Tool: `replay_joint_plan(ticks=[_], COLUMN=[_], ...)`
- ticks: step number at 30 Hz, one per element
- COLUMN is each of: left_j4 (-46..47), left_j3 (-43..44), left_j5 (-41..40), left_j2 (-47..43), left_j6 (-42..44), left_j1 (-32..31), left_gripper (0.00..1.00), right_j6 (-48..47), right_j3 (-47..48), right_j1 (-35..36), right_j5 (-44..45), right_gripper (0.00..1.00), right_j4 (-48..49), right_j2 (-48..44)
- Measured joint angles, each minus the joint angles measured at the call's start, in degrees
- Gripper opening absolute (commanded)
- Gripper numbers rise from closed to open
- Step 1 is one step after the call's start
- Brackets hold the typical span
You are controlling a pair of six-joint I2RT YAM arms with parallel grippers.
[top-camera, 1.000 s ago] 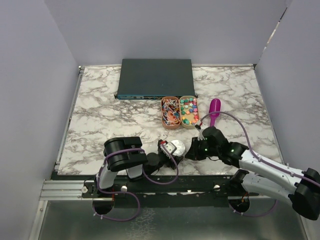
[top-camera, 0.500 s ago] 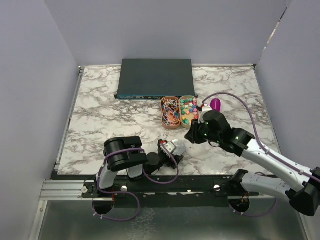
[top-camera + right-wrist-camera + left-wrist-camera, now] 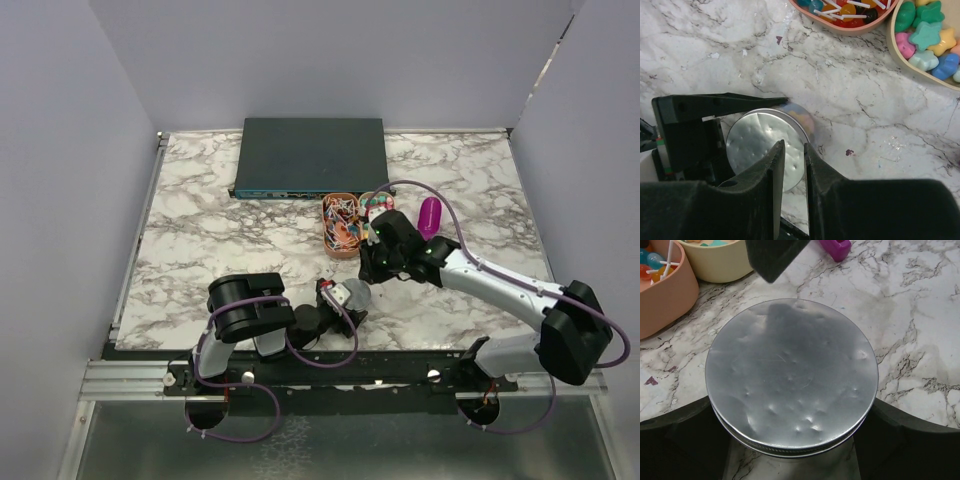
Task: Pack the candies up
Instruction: Screw the bottle lid onto the packing bottle.
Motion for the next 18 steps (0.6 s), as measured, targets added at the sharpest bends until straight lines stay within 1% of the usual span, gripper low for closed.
replay_joint_plan(ticks=[4, 8, 15, 18], left_j4=[-0.1, -0.3, -0.4, -0.5], left_j3=[0.2, 0.3, 0.5, 0.5], left_j5=[0.0, 0.0, 0.0, 0.0], left_j2=[0.1, 0.1, 0.1, 0.1], left_j6=[0.0, 0.0, -0.1, -0.1], left_j1=[0.0, 0.0, 0.0, 0.0], left_gripper=[0.45, 0.45, 0.45, 0.45], right_j6=[-1.7, -2.8, -3.6, -3.6], right_j3=[0.0, 0.0, -0.3, -1.1], right_j1=[-0.9, -1.8, -2.4, -2.6], right_j5=[-1.5, -2.8, -5.4, -6.6], right_gripper=[0.28, 0.28, 0.27, 0.24], right_j4=[1.4, 3.1, 5.5, 6.7], right_j2=[3.5, 5.9, 7.2, 7.2])
